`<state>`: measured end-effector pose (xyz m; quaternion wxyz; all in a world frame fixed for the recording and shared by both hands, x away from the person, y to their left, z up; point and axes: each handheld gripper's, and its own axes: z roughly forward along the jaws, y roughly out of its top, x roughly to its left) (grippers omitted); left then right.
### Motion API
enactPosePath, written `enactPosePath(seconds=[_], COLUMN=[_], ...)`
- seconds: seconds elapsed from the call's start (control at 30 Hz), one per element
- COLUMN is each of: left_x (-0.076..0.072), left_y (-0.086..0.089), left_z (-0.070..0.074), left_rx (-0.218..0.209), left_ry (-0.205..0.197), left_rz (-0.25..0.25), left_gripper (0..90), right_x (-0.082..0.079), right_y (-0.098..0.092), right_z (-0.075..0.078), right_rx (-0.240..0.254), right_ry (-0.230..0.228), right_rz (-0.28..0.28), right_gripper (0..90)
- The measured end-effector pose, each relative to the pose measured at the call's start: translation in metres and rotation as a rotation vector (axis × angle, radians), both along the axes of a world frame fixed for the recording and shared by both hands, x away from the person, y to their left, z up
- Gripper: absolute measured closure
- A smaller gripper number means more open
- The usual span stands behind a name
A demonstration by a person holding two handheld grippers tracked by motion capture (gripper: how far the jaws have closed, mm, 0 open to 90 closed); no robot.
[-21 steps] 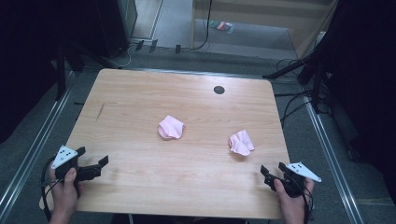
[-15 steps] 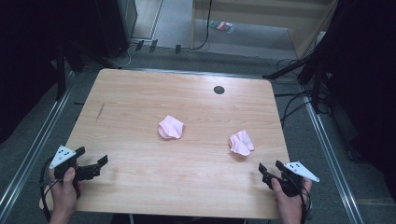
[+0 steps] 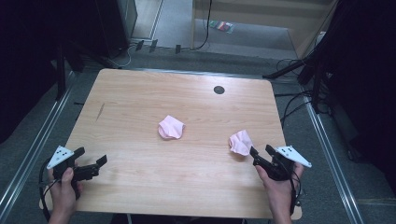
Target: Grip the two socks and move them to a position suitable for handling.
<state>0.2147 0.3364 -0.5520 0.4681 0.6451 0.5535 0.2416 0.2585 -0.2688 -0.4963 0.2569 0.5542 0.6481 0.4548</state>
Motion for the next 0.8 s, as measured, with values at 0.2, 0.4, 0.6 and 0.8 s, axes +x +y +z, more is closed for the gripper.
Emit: enactPosePath(seconds=[0.2,0.4,0.6,0.8], left_x=[0.001,0.0,0.001,0.001], left_y=[0.0,0.0,-0.001,-0.001], left_z=[0.0,0.0,0.0,0.0], left_rx=[0.003,0.0,0.009,0.01], left_ry=[0.005,0.002,0.01,0.013], left_rz=[0.0,0.004,-0.002,-0.001], left_gripper=[0.0,0.0,0.1,0.0], right_x=[0.029,0.057,0.068,0.072], right_y=[0.016,0.03,0.034,0.04], right_z=[0.004,-0.018,-0.034,-0.048], right_rx=[0.009,-0.049,-0.083,-0.131], right_ry=[0.03,0.116,0.162,0.209], right_rz=[0.044,0.049,0.052,0.036], right_gripper=[45.6,40.9,33.2,41.1])
